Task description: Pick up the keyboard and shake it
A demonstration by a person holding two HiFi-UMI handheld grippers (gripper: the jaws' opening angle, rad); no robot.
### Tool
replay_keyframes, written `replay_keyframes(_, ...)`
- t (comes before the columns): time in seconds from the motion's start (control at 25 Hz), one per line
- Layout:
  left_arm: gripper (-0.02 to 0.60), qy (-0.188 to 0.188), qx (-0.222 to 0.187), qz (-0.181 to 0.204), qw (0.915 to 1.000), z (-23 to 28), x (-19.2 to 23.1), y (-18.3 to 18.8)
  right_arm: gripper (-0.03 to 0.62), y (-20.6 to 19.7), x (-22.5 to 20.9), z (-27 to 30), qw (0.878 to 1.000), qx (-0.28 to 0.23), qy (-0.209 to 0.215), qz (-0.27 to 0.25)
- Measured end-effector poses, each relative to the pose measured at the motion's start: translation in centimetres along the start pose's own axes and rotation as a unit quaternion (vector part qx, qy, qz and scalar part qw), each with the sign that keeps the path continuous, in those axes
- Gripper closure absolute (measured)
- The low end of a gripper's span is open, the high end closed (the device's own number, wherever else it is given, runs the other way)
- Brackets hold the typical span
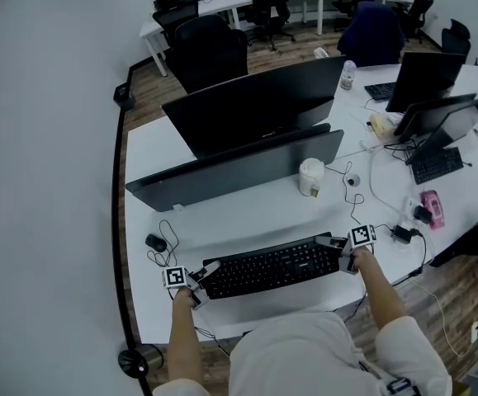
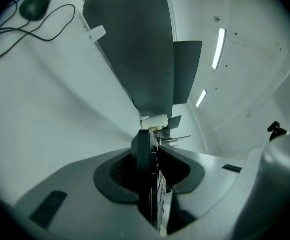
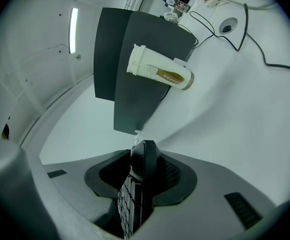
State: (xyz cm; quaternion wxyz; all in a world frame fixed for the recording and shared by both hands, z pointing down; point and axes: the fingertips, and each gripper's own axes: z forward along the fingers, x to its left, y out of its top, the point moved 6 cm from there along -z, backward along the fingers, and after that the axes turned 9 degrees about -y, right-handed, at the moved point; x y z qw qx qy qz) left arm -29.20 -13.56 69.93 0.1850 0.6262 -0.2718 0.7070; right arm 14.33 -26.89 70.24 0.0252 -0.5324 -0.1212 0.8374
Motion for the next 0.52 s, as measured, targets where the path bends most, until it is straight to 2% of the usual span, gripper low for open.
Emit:
replay_keyframes(0.24, 0.445, 0.000, -0.003, 0.005, 1.0000, 0.3, -0.3, 0.0, 0.436, 0.5, 0.2, -0.1, 1.000, 0.003, -0.003, -0.002)
replay_keyframes(0.52, 0.445, -0.010, -0.019, -0.019, 0.9996, 0.4, 0.4, -1.3, 0.433, 0.7, 0.0, -0.2, 1.000, 0.020, -0.013, -0.006)
